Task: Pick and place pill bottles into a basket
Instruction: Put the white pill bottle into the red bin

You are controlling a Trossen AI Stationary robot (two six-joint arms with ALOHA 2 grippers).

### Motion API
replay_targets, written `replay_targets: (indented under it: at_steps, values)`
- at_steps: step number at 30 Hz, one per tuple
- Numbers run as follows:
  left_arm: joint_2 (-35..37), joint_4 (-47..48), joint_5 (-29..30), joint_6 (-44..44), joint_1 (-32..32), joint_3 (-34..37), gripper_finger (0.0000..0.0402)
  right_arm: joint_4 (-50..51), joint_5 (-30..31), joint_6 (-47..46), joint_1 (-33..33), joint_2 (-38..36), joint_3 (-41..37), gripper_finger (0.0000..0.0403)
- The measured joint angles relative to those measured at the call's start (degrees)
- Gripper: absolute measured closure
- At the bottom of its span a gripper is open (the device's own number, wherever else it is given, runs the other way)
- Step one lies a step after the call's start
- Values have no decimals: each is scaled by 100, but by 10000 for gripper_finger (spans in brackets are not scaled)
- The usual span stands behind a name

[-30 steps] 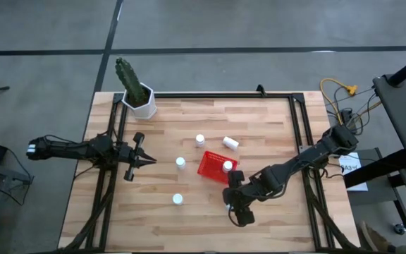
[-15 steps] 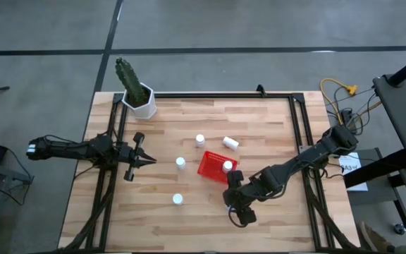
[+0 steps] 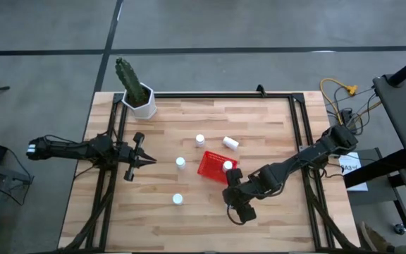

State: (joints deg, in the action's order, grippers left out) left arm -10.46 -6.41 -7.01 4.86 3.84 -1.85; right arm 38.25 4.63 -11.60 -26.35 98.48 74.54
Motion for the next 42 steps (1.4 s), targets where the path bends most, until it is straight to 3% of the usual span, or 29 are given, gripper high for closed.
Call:
replay_targets:
  at_steps: [42]
  values:
    - [-81,2,1,2,1,0,391,5,-370,-194,-28,612,-9,125]
